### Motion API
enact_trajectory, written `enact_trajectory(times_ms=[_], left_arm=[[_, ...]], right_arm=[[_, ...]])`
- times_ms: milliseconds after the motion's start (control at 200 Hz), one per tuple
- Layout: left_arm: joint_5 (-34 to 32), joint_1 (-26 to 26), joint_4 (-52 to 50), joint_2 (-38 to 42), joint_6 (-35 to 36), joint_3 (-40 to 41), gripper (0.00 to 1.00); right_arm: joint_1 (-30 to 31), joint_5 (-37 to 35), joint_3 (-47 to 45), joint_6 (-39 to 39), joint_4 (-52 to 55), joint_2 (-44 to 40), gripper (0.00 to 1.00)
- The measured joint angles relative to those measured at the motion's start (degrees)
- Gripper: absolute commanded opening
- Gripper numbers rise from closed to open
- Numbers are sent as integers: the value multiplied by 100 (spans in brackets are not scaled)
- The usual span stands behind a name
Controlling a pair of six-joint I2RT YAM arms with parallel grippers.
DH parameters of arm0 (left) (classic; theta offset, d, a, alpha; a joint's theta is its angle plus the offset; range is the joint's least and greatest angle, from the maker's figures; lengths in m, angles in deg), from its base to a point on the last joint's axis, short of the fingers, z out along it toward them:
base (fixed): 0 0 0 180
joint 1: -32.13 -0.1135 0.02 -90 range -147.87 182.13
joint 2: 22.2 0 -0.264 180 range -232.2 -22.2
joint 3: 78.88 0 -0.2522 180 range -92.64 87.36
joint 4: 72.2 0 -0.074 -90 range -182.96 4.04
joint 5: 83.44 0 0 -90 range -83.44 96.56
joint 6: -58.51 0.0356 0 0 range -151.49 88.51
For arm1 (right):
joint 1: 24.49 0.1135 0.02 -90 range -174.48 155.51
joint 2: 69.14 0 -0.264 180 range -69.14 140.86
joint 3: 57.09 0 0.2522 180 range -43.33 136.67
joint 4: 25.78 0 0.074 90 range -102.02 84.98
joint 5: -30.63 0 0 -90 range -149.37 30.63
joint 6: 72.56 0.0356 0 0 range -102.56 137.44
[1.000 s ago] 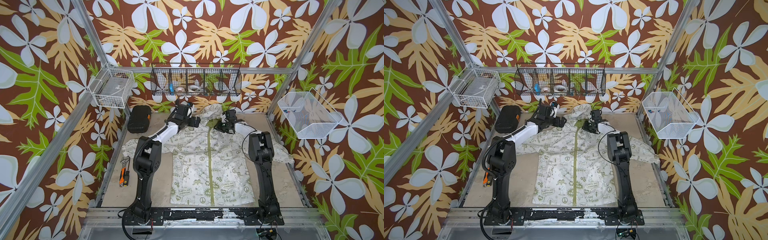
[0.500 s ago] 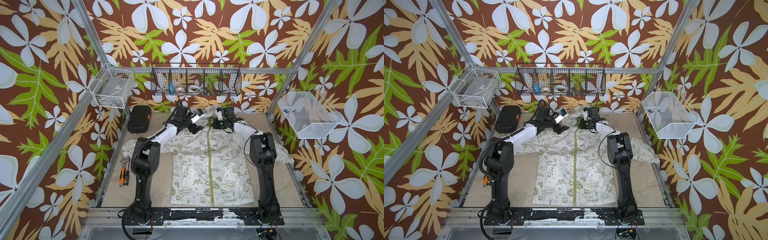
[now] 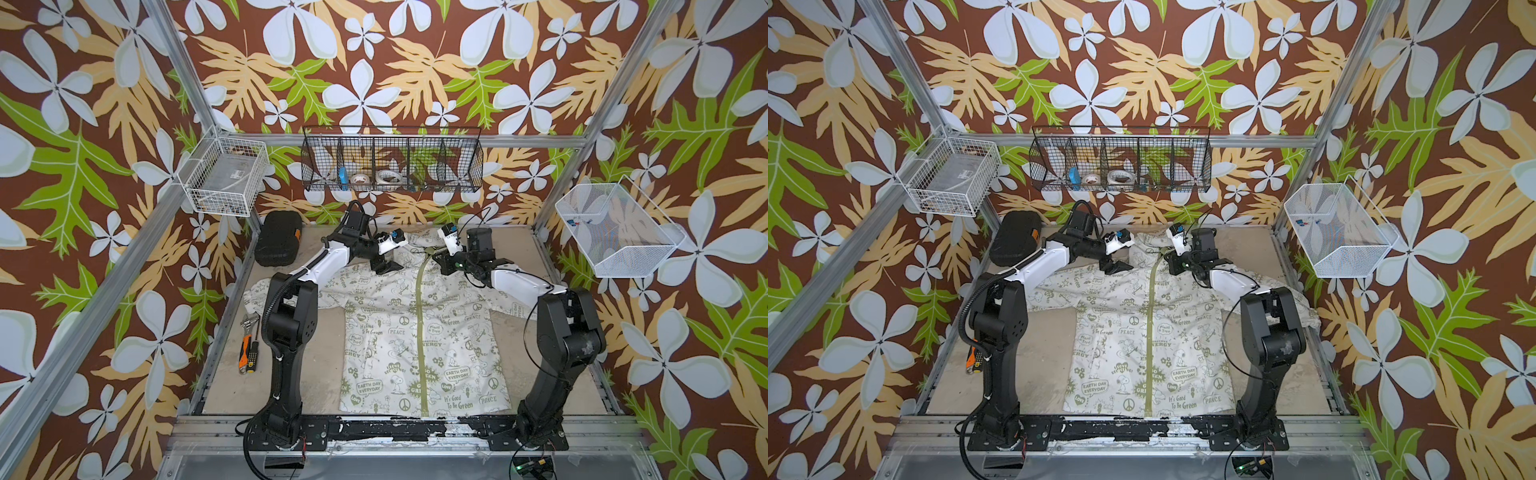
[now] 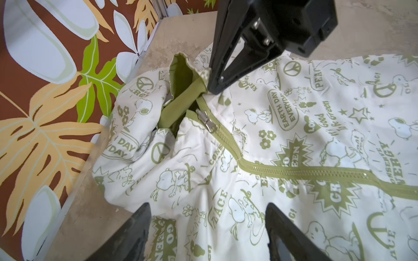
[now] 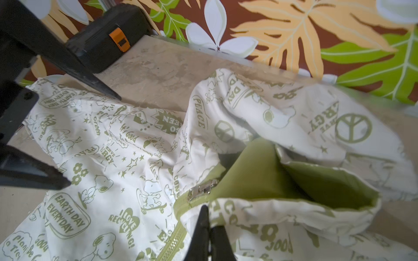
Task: Unzip the jacket
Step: Unzip the zipper on the jacket.
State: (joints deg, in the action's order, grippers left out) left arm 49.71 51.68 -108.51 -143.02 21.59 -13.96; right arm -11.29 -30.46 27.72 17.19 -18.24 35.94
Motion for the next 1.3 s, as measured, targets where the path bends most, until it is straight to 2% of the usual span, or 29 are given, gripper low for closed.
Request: enact_trajectory(times_ms=[275,646,796,881,1041,1141,1251,1301], left_arm=[[660,35,-479,-417,391,-828,79],[940,221,-1388,-1362,1019,-2022,71],[990,210,-1508,-1388,1141,-2162,52],[988,208,-1541,-1375,1156,-2122,37],[986,203,-1620,-1239,1261,-1904,26],[986,195,-1659,-1215,1349,-1878,11],[1008,195,-1753,-1180,1405,-1862,0],[1029,195,-1781,-1134,1425,-1853,0]], right_arm=[[9,835,-584,0,-1049,-361,0],[131,1567,-540,-398,-1040,-535,0],[162,1631,-452,-586,-841,-520,0],[153,1611,-380,-643,-717,-474,0],[153,1578,-284,-708,-546,-442,0],[153,1523,-234,-730,-490,-428,0],[153,1408,-234,-732,-457,-424,0],[153,1351,-232,-732,-457,-422,0]])
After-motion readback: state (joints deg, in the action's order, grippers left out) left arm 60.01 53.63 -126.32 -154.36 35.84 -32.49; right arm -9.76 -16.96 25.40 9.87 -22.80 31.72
